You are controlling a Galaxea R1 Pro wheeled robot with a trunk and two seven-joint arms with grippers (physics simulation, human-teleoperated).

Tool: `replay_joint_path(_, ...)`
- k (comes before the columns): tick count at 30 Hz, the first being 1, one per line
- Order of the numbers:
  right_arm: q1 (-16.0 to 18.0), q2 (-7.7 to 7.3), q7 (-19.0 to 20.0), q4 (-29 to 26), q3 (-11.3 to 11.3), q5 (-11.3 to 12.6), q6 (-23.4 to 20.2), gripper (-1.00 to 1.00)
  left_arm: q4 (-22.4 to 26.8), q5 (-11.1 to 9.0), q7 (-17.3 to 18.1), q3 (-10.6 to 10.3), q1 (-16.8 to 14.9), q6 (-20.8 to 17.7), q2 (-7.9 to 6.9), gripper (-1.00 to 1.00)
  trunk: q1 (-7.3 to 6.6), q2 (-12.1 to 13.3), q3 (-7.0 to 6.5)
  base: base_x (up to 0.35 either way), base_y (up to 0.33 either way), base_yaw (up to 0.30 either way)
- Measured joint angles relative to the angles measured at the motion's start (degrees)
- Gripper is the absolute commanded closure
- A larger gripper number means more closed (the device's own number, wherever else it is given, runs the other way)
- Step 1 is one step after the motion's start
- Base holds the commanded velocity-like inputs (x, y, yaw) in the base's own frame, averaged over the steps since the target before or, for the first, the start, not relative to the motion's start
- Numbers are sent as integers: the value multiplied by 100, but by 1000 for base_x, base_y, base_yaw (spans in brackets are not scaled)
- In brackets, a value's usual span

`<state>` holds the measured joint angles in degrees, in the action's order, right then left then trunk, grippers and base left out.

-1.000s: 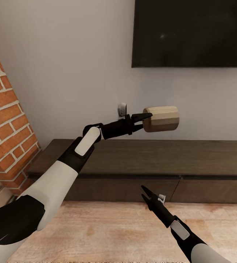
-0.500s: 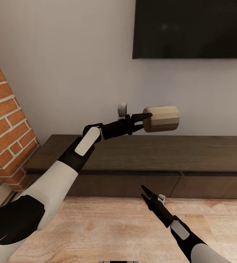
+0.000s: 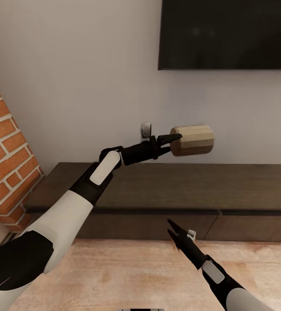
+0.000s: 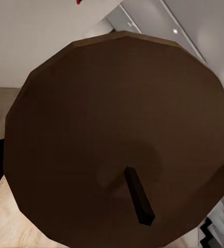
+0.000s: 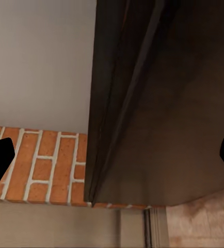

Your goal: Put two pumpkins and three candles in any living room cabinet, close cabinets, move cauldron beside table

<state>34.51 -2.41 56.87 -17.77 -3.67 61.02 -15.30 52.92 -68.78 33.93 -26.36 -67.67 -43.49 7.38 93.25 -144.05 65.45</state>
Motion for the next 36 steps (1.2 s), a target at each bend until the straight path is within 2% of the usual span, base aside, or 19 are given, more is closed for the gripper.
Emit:
replay_joint_path(6,0,0,-1,0,-6,0,-1,-100,2,-7,8,-9,2,-7,-3,100,2,0,0,193,0,0)
replay_joint_path(23,0,0,-2,0,-3,0,-2,-100,0,-9,5,-9,-3,-8,3,100,3,0,0,7,0,0)
replay_joint_path(36,0,0,-2,0,-8,-1,-6,-100,-6,4,3,-10,2,-17,17,100,37,-17,288,0,0,0)
